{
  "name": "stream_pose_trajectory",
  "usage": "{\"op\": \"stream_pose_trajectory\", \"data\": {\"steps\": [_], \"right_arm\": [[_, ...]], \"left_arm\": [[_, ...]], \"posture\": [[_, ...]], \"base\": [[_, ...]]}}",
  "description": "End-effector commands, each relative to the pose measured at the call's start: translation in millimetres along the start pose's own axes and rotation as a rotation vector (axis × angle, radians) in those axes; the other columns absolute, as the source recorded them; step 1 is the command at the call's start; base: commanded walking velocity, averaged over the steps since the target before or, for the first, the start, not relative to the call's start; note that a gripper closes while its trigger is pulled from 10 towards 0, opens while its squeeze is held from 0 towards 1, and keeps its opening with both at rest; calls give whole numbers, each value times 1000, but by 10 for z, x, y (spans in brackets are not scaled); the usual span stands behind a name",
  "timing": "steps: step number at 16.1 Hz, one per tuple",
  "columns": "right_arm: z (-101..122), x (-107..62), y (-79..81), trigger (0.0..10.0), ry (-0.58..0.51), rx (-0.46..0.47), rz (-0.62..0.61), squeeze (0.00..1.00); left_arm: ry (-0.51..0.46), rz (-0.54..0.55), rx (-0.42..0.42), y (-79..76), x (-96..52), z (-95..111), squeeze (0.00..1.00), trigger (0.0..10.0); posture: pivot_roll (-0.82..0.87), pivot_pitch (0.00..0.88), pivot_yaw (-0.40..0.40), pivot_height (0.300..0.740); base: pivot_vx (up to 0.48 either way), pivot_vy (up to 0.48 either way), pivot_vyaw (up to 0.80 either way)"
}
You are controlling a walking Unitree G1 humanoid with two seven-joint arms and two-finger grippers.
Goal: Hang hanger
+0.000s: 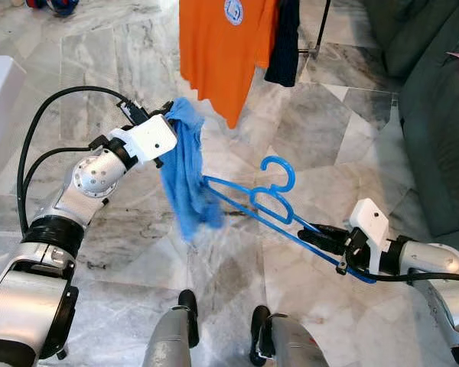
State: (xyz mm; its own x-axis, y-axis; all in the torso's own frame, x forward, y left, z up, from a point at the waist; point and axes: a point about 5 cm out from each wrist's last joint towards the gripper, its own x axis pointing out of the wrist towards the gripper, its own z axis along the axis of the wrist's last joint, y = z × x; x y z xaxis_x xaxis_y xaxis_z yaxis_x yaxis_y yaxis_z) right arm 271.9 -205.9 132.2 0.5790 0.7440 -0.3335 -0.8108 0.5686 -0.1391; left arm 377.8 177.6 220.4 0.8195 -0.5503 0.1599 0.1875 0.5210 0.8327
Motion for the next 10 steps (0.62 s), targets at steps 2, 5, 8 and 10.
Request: {"op": "stream_pose_trajectory", "data": {"steps": [2,5,8,10], "right_arm": [[-16,-2,81,10000,2,21,48,0],[-27,15,104,10000,7,27,61,0],[-38,37,49,10000,5,19,24,0],[-21,3,25,10000,5,18,17,0]], "left_arm": [[-10,14,9,51,-13,1,0,10000],[-14,15,6,59,-12,3,0,10000],[-59,4,-9,68,-3,63,0,10000],[-63,-2,-17,68,-27,53,0,10000]], "posture": [[54,343,18,740],[58,346,23,740],[58,349,25,740],[61,351,26,740]], "base": [[0,0,0],[0,0,0],[0,0,0],[0,0,0]]}}
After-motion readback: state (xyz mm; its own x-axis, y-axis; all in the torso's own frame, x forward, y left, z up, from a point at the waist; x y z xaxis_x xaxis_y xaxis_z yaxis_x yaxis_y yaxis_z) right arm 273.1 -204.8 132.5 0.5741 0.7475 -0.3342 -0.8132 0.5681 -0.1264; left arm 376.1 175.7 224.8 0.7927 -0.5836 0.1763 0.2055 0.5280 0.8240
